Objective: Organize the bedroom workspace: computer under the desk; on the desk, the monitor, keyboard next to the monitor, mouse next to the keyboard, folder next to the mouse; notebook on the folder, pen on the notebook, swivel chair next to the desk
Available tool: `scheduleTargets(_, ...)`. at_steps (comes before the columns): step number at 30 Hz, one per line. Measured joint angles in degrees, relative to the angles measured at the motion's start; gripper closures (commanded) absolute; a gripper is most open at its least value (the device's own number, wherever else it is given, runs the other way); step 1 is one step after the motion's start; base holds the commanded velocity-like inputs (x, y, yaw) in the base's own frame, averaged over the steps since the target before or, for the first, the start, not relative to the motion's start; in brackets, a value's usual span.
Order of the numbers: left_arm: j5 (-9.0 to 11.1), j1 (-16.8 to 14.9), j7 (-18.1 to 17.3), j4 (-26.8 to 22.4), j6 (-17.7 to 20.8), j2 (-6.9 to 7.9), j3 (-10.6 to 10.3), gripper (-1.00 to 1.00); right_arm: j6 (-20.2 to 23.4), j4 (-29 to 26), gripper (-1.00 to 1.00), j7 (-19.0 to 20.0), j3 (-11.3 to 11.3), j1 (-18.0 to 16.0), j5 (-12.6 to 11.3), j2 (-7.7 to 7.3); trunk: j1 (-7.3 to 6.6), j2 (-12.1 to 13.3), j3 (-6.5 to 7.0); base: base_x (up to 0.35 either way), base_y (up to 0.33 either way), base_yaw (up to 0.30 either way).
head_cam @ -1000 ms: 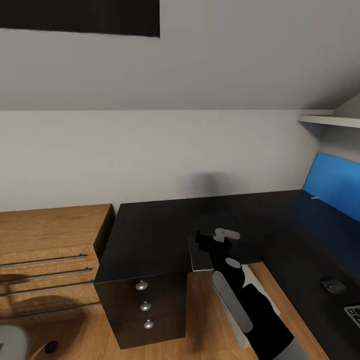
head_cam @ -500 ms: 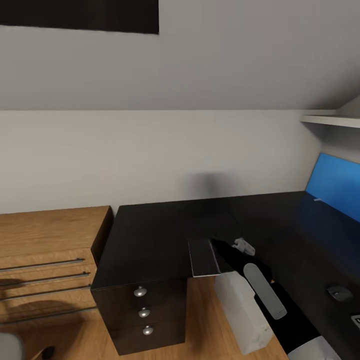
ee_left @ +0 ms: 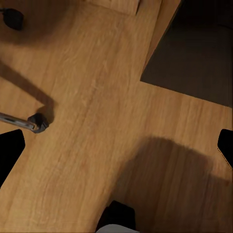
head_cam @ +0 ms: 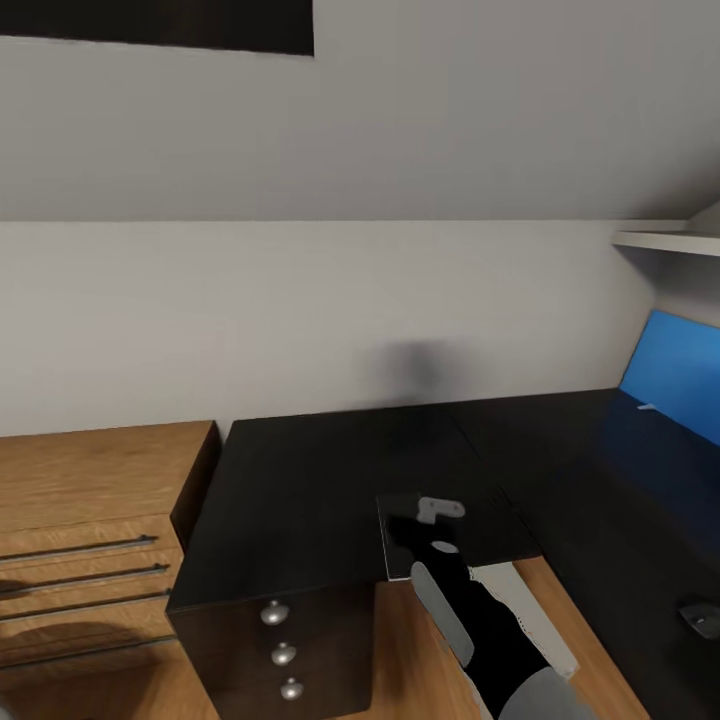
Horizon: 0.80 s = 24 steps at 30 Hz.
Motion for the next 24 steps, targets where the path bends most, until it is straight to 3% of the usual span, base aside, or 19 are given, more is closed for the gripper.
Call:
scheduleTargets(2, 0.0, 0.0, 0.0, 0.0, -0.4, 0.0, 0.0, -1.0, -0.2, 2.0, -1.0, 0.0, 0.1, -0.2, 4.0, 1.08, 0.01, 0.0, 0.0, 0.092, 0.0, 0.0)
scheduleTargets(5, 0.0, 0.0, 0.0, 0.0, -0.6, -0.03, 0.0, -1.0, -0.3, 3.3, -1.0, 0.0, 0.1, -0.6, 5.8, 1.53, 0.02, 0.0, 0.0, 0.056, 0.0, 0.0)
scheduleTargets(16, 0.0, 0.0, 0.1, 0.0, -0.8, -0.06, 0.0, -1.0, -2.4, 11.8, -1.0, 0.3, -0.1, -5.0, 7.0, 1.45, 0.02, 0.0, 0.0, 0.117, 0.0, 0.0)
scheduleTargets(24, 0.0, 0.0, 0.1, 0.0, -0.8, -0.06, 0.0, -1.0, -3.0, 12.5, -1.0, 0.4, -0.2, -5.4, 7.0, 0.75, 0.02, 0.0, 0.0, 0.006, 0.0, 0.0)
